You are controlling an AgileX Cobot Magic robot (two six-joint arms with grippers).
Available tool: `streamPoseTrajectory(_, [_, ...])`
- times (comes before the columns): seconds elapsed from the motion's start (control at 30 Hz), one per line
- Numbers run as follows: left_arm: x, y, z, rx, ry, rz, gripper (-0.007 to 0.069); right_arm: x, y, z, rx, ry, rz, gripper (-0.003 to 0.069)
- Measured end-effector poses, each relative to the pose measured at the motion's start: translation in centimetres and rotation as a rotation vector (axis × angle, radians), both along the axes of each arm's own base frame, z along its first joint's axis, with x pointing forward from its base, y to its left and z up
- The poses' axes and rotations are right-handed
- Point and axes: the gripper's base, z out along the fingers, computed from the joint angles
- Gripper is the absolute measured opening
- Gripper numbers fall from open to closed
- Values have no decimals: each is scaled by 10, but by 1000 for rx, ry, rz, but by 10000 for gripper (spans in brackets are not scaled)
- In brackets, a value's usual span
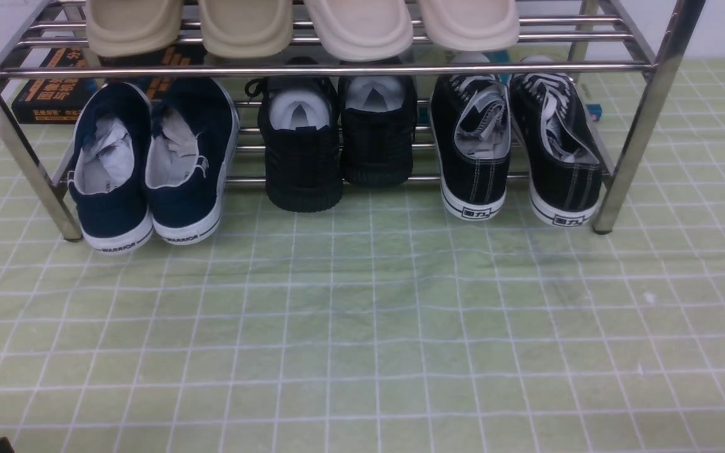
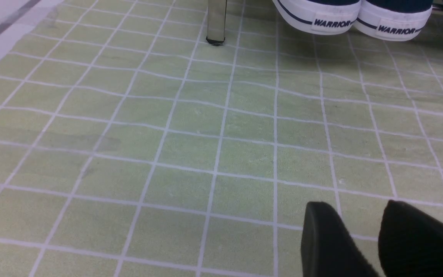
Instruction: Take the shoes off the shelf with your hand from the green coffee tablecloth.
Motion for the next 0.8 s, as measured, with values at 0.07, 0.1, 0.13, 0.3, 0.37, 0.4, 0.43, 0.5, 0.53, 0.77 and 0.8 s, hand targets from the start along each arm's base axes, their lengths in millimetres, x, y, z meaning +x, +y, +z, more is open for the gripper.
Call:
streamPoseTrajectory(0.07, [0, 0, 0, 0, 0, 0, 242, 0, 2, 2, 110, -10, -9, 239])
streamPoseTrajectory(0.1, [0, 0, 0, 0, 0, 0, 242, 1, 4, 2, 207, -19, -17, 239])
streamPoseTrajectory(0.13, [0, 0, 0, 0, 0, 0, 242, 1, 5, 3, 299, -26, -25, 239])
streamPoseTrajectory(0.3, [0, 0, 0, 0, 0, 0, 242, 3, 9, 16, 839, -82, -78, 239])
streamPoseTrajectory(0.37, [0, 0, 0, 0, 0, 0, 242, 3, 9, 19, 953, -89, -88, 239])
streamPoseTrajectory(0.4, [0, 0, 0, 0, 0, 0, 242, 3, 9, 19, 960, -90, -89, 239])
streamPoseTrajectory(0.43, [0, 0, 0, 0, 0, 0, 242, 3, 9, 19, 992, -89, -91, 239])
streamPoseTrajectory(0.5, [0, 0, 0, 0, 0, 0, 242, 3, 9, 20, 1033, -83, -93, 239])
streamPoseTrajectory(0.53, [0, 0, 0, 0, 0, 0, 242, 3, 9, 20, 1038, -82, -93, 239])
streamPoseTrajectory(0.77, [0, 0, 0, 0, 0, 0, 242, 3, 9, 22, 1032, -100, -92, 239])
streamPoseTrajectory(0.8, [0, 0, 0, 0, 0, 0, 242, 3, 9, 27, 1003, -119, -80, 239])
